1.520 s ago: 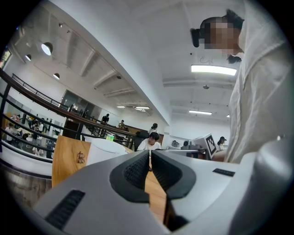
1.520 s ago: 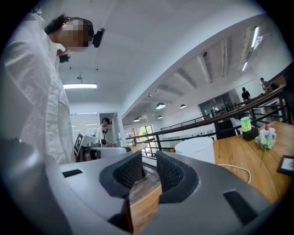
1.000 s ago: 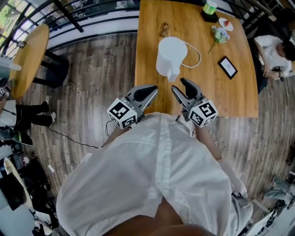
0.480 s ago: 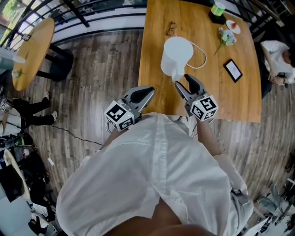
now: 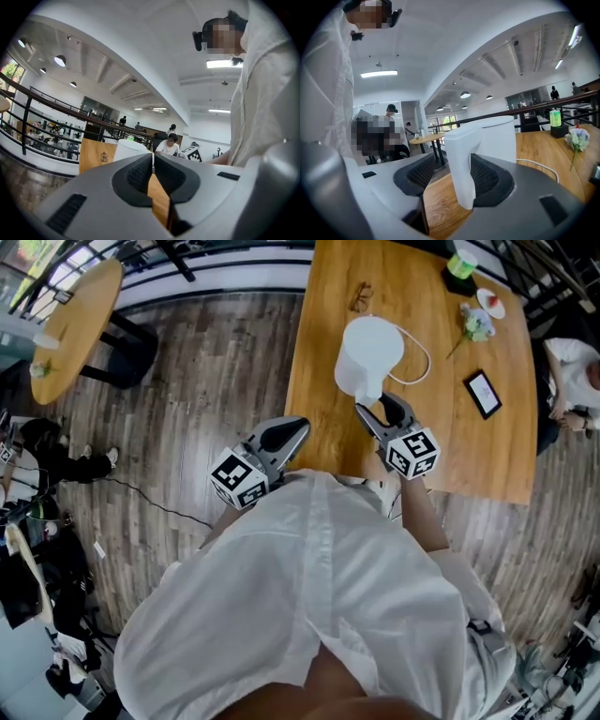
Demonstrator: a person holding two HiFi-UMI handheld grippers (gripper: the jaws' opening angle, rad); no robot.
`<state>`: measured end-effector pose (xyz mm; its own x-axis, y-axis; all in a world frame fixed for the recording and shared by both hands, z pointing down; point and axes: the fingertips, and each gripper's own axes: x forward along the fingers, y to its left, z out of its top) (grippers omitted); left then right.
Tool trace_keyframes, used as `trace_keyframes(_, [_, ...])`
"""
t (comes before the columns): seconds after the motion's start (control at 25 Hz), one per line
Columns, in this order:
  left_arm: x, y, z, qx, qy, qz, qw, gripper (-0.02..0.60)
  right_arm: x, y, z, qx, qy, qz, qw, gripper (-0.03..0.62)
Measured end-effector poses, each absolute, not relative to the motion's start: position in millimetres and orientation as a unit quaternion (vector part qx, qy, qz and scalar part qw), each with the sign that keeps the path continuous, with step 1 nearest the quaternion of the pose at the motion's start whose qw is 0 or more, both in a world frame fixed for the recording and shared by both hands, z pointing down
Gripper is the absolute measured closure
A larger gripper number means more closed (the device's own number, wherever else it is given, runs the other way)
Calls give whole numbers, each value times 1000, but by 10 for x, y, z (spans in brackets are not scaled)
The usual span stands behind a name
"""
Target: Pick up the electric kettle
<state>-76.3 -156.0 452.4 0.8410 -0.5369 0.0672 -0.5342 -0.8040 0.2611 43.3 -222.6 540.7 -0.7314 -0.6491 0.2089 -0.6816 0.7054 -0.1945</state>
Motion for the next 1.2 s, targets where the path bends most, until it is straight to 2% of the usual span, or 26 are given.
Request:
trace_keyframes(0.52, [-703,-1643,4616,937,-317,-1,150,566,330,-2312,5414,204,-969,134,40,372])
trace_keyframes(0.96, [-583,-1719,4697,931,-328,14,160,565,232,-2247,5429,75,-990,82,92,373])
trace_keyframes(1.2, [-582,-1710,4782,921,-348,25,172,566,243,-2215,5388,40,-993,99,43,373])
